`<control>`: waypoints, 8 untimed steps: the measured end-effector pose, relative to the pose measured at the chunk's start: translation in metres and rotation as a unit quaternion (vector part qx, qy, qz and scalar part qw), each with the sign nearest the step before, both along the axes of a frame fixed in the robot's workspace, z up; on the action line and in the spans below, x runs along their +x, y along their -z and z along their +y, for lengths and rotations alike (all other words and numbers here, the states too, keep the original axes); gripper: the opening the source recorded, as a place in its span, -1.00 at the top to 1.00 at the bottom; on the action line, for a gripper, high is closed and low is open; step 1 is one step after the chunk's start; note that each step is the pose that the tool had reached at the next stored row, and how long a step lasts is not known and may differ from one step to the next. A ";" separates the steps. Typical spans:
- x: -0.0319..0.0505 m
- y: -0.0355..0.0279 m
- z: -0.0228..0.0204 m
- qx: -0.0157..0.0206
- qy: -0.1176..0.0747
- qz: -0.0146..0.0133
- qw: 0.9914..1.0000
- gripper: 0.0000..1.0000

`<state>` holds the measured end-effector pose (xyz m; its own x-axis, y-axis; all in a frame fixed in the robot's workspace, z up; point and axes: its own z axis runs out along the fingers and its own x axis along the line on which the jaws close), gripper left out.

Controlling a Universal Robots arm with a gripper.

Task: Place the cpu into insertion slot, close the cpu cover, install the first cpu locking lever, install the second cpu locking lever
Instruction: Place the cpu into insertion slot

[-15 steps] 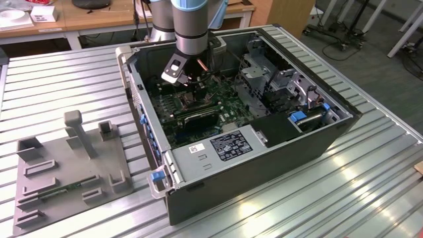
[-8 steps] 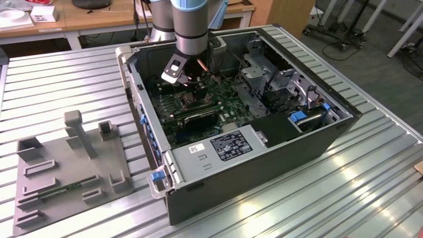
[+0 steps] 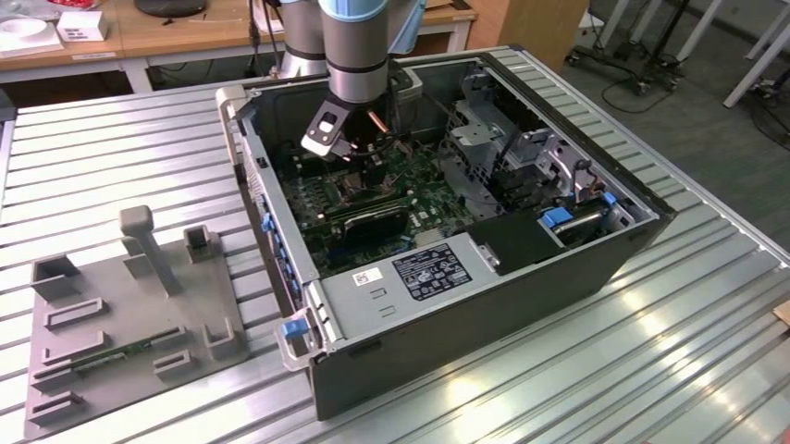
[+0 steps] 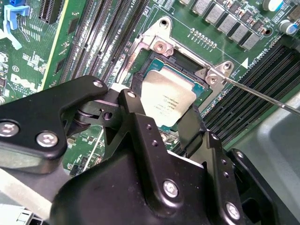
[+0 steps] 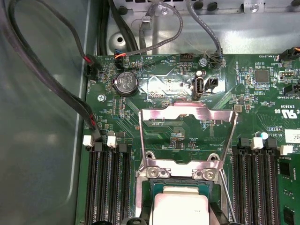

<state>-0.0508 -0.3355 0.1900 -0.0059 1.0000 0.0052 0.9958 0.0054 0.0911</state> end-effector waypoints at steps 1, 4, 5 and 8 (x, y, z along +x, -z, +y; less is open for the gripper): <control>0.0000 0.0000 0.0000 0.000 0.000 0.000 1.000 -0.08; 0.0000 0.0005 0.0000 0.000 0.000 0.000 1.000 -0.08; -0.0001 0.0006 -0.0001 0.000 0.000 0.000 1.000 -0.08; -0.0001 0.0007 -0.0002 0.000 0.000 0.000 1.000 -0.08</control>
<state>-0.0509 -0.3357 0.1893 -0.0059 1.0000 0.0047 0.9959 0.0055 0.0907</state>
